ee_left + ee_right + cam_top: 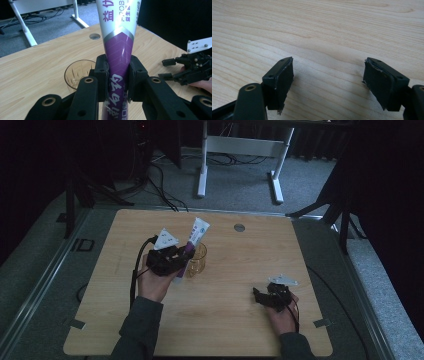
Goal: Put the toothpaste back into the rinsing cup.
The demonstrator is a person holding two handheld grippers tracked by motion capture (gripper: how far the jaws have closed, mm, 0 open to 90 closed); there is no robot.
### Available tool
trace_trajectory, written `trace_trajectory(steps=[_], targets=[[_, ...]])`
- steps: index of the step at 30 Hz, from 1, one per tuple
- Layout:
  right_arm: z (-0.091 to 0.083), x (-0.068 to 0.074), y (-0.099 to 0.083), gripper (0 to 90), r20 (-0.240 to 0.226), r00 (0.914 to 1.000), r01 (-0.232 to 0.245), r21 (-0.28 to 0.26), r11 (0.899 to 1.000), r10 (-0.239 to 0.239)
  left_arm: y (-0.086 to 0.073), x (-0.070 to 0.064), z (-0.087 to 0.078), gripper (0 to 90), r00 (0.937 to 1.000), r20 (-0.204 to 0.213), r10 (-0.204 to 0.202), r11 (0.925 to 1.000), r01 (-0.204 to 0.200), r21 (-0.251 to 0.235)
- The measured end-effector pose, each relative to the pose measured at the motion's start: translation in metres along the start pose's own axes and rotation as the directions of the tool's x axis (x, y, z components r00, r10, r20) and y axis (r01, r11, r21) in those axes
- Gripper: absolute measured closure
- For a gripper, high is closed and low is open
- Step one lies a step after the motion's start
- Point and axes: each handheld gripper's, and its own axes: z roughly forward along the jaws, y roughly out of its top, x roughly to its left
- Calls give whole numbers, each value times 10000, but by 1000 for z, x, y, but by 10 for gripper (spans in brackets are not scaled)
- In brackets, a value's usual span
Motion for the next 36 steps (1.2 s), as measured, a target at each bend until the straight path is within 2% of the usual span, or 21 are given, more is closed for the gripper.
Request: trace_trajectory(steps=[18,36], targets=[[0,0,0,241,-1,10000,2,-1,10000,-2,2,8,7,733,9998,210,-32,9979,46,-647],[0,0,0,241,2,10000,4,-5,10000,-4,2,15,16,733,9996,-115,-248,9957,237,-893]])
